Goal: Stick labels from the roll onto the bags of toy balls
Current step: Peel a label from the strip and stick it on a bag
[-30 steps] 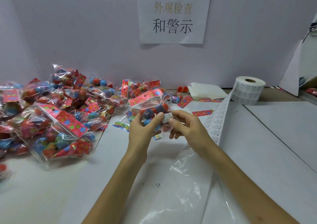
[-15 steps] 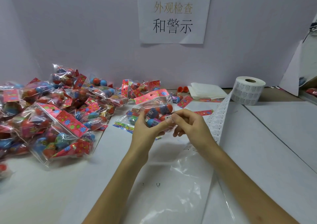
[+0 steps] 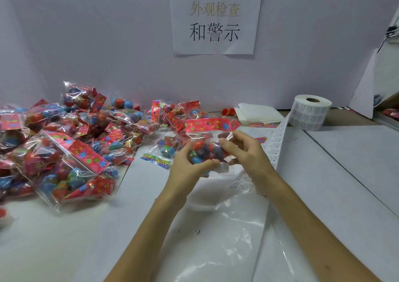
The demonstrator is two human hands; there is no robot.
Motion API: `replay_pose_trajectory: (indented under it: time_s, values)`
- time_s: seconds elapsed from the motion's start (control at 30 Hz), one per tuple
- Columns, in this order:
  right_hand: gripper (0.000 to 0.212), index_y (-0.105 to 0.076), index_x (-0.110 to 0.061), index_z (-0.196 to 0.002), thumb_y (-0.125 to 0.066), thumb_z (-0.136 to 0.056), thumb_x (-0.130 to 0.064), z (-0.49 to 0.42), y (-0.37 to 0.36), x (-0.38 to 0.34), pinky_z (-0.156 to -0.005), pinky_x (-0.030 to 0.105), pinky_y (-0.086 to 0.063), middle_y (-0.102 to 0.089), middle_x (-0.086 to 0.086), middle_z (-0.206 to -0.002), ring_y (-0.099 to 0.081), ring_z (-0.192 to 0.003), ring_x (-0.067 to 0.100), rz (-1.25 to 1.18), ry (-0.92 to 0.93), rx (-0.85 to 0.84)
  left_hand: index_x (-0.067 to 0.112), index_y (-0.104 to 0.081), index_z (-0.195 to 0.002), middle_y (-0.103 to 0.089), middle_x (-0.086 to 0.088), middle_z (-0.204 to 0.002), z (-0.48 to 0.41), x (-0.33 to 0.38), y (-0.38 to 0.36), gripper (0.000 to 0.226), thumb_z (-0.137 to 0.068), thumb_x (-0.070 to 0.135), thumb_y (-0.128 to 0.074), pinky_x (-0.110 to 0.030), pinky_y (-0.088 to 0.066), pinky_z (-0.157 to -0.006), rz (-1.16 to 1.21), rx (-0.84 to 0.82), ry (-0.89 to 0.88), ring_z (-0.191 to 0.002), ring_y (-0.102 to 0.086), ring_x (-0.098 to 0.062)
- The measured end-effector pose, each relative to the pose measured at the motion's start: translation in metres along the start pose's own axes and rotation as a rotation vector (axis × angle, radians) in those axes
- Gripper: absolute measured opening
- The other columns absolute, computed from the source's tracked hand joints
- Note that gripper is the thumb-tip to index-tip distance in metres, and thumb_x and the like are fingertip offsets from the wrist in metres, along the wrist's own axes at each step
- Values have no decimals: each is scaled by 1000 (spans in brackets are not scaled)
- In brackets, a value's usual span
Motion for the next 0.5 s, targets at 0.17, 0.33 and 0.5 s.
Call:
replay_pose_trajectory:
  time_s: [0.17,0.33,0.5]
  values:
    - [6,-76,-22,-97,-72,-94,-20,0,-1,4,-65,21,-53,-76,5,-89,-69,-77,9,49,0,-2,26,-70,-103,-76,13,-79,0,0,-2,39,-74,4,-85,-11,-52,-60,-49,-30,-35,-73,-71,1]
    - [5,-76,-19,-94,-75,-90,-17,-2,1,8,-64,22,-54,-73,4,-82,-68,-73,11,37,-24,20,30,-70,-98,-75,11,-80,0,0,-2,37,-75,5,-84,-14,-53,-60,-85,-16,-37,-74,-71,-6]
    - [9,-75,-12,-92,-77,-88,-21,-4,11,14,-68,30,-58,-74,5,-79,-70,-71,16,11,-80,67,36,-69,-101,-75,14,-87,4,4,-2,14,-89,40,-75,-18,-56,-58,-35,10,-23,-78,-73,-1]
Point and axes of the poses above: each hand's wrist, its own z-axis away from the middle knuckle, its own y-axis out of the back of the hand, x = y × z, the point moved 8 cm from there along -z, towards the middle knuckle
